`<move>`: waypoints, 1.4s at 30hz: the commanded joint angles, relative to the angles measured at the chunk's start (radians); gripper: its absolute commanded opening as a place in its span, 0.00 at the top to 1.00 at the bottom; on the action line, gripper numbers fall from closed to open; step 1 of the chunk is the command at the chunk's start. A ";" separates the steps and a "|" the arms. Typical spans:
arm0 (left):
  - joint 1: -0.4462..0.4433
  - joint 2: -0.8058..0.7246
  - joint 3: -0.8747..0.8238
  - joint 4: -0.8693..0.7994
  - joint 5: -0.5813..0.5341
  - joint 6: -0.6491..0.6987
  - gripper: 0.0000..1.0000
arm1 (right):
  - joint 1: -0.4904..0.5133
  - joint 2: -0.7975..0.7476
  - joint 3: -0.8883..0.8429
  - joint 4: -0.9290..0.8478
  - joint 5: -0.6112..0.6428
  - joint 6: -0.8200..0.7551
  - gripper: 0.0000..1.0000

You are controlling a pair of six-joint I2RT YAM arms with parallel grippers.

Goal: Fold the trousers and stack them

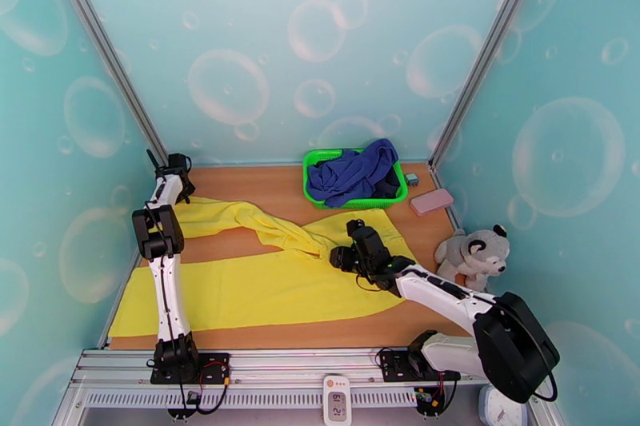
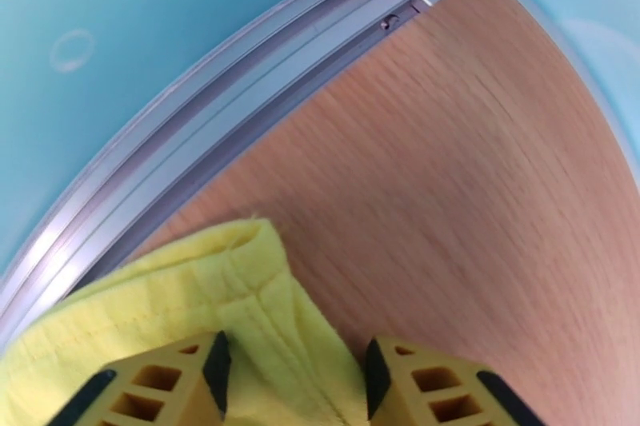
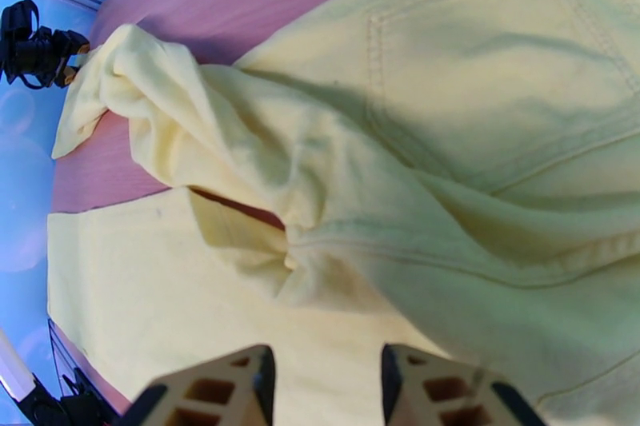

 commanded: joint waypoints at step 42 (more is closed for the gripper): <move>0.217 -1.337 -1.489 0.749 0.171 -0.040 1.00 | -0.296 0.051 -0.002 0.137 -0.141 -0.096 0.60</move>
